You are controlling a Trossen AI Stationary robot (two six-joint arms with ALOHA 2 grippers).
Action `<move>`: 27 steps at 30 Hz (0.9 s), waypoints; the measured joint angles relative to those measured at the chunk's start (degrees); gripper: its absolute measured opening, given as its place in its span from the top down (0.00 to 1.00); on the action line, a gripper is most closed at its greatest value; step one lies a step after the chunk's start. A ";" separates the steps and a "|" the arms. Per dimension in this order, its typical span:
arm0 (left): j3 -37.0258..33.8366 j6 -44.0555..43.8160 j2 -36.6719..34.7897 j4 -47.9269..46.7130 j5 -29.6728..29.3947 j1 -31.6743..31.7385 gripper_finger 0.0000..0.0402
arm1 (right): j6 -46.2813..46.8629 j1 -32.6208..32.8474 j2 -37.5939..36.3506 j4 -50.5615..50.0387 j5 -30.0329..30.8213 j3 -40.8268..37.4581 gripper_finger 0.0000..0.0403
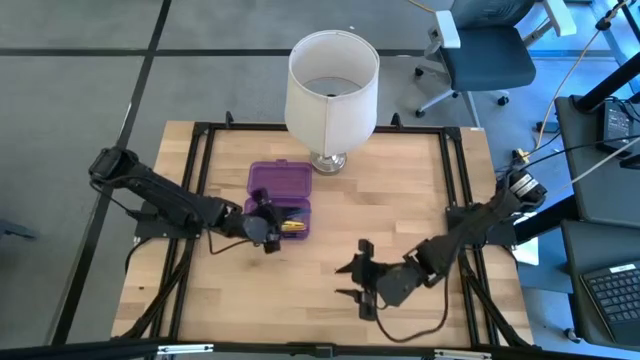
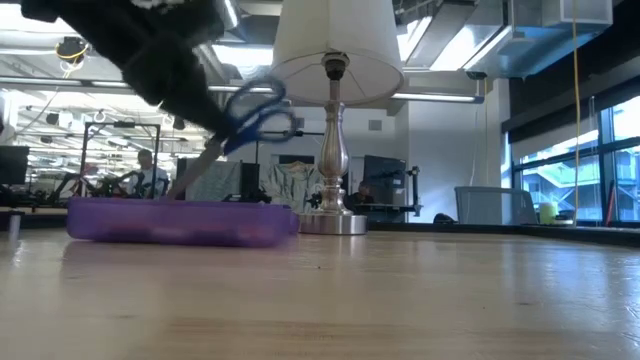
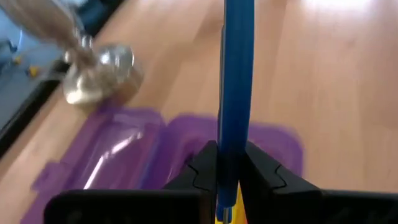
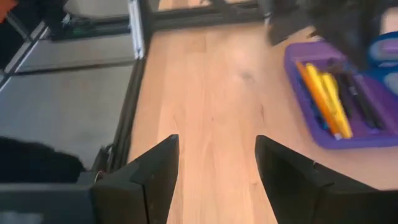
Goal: Pick & place school supplies into a supply box
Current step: Put the blue scissors into the purple supply box
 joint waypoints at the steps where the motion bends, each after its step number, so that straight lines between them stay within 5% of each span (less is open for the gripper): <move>1: 0.46 -0.60 0.00 -2.69 0.31 0.87 0.93 | 0.00 0.14 0.36 -0.11 -0.19 0.00 0.47; 9: 7.13 -1.44 2.62 -17.96 0.21 3.64 0.93 | -0.23 -0.26 2.42 -0.46 0.02 0.00 0.47; 27: 15.81 4.80 22.08 -27.99 -0.30 3.70 0.92 | -0.24 -0.35 3.28 -1.18 -0.02 -0.24 0.47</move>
